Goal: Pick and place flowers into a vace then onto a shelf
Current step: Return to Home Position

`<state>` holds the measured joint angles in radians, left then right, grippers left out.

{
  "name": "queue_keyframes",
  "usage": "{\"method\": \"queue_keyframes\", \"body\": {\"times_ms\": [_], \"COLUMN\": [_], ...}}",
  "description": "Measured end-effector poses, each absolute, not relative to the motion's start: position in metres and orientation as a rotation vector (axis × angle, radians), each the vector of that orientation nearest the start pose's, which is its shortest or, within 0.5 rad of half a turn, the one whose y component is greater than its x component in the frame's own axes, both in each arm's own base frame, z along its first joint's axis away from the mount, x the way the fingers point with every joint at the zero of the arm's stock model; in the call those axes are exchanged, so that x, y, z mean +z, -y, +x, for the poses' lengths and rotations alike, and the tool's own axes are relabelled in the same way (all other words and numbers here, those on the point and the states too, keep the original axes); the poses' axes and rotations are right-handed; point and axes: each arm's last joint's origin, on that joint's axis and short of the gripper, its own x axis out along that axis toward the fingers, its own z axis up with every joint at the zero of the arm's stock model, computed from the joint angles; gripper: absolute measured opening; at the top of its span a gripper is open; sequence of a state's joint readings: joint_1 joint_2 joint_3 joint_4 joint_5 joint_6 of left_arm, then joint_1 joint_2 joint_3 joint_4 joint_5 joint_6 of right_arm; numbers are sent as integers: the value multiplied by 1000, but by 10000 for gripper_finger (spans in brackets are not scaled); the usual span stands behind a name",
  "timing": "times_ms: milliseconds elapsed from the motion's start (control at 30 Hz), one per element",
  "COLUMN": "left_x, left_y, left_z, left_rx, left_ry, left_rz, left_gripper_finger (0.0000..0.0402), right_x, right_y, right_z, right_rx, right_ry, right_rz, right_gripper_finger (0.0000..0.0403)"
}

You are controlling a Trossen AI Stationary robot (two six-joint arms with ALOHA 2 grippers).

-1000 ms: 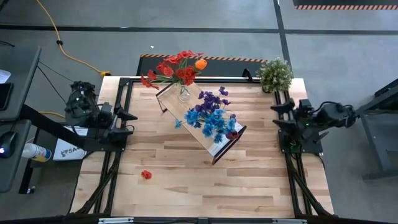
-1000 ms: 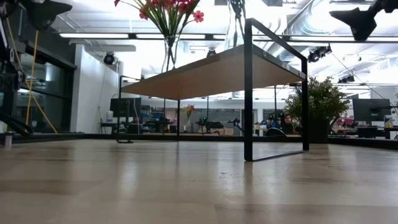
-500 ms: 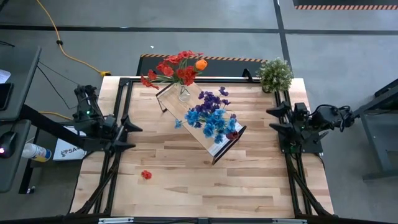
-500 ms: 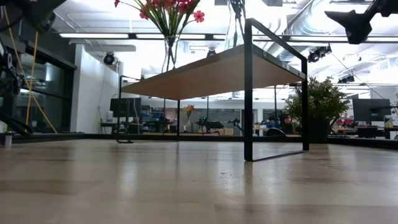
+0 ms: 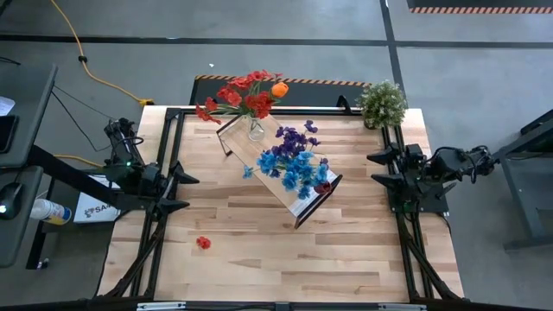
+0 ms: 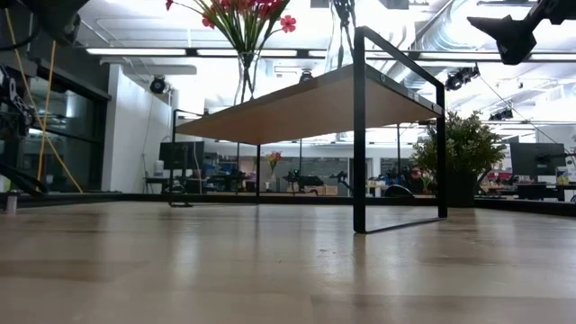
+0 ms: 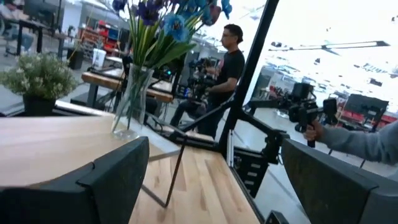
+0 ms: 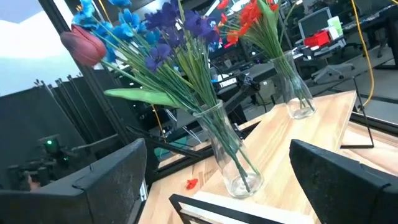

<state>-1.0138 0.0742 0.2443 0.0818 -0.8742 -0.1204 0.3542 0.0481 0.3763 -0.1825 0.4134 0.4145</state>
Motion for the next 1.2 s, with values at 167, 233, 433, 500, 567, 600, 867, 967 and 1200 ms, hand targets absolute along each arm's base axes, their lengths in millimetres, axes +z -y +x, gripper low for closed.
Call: {"method": "queue_keyframes", "body": {"times_ms": [167, 233, 433, 500, 567, 600, 867, 967, 1200], "left_x": [249, 248, 244, 242, 242, 241, 238, 236, 240], "left_y": [48, 48, 52, 52, 50, 49, 34, 30, 23], "left_z": [56, 58, 74, 81, 87, 90, 102, 100, 83], "left_rx": [-140, -120, -123, -127, -146, -152, -145, -150, -169], "left_ry": [172, 169, 136, 121, 118, 114, 82, 74, 130], "left_rz": [-301, -287, -275, -276, -281, -278, -266, -265, -234], "left_gripper_finger": [397, 397, 397, 397, 397, 397, 397, 397, 397], "right_x": [266, 266, 267, 268, 268, 269, 266, 266, 267], "right_y": [-14, -16, -15, -14, -14, -13, -14, -13, -9], "right_z": [74, 78, 76, 74, 73, 72, 72, 69, 56], "right_rx": [-52, -54, -78, -73, -64, -63, -45, -33, -13], "right_ry": [117, 105, 128, 139, 145, 146, 117, 125, 180], "right_rz": [457, 452, 448, 450, 446, 444, 436, 430, 427], "right_gripper_finger": [381, 381, 381, 381, 381, 381, 381, 381, 381]}}
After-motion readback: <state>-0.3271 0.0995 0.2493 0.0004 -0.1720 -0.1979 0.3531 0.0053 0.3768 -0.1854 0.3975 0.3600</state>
